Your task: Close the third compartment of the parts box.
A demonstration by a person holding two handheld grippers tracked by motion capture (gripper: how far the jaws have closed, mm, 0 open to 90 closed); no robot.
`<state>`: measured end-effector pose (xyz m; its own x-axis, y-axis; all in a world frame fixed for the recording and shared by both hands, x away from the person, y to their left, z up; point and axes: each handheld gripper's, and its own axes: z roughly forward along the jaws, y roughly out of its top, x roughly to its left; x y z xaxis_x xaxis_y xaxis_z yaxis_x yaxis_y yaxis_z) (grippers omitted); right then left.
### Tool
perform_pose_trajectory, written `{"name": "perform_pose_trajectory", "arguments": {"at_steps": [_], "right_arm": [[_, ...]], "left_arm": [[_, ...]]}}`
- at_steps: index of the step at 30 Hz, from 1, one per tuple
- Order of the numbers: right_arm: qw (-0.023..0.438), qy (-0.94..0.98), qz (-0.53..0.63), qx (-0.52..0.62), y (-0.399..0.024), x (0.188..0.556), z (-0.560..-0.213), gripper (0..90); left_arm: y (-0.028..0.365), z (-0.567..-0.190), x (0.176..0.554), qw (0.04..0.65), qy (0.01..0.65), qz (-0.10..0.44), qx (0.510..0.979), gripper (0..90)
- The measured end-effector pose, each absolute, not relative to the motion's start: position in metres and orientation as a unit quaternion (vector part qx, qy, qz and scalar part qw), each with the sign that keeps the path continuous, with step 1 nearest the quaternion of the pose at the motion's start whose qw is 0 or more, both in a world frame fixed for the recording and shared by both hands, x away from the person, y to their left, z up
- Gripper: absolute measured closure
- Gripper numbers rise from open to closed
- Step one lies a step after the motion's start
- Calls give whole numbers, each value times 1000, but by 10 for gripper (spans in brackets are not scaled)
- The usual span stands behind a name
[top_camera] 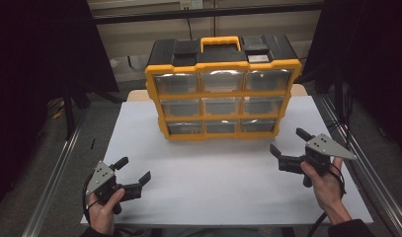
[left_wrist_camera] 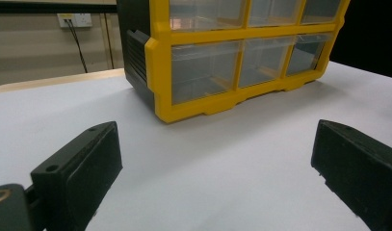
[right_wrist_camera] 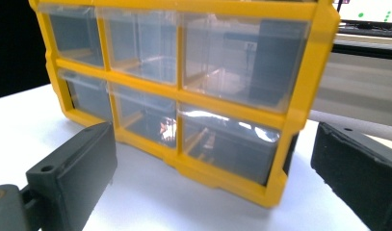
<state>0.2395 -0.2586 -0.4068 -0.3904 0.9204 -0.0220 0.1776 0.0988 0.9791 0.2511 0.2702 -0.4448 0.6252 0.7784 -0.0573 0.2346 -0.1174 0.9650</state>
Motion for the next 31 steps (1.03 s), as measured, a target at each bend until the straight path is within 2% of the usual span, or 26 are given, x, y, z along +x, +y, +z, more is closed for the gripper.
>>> {"name": "perform_pose_trajectory", "arguments": {"at_steps": [19, 31], "right_arm": [[339, 663, 517, 422, -270, 200, -431, 11], [333, 670, 518, 415, -268, 197, -433, 8]], "left_arm": [[271, -444, 244, 579, 349, 245, 695, 34], [270, -444, 244, 573, 349, 248, 699, 31]]}}
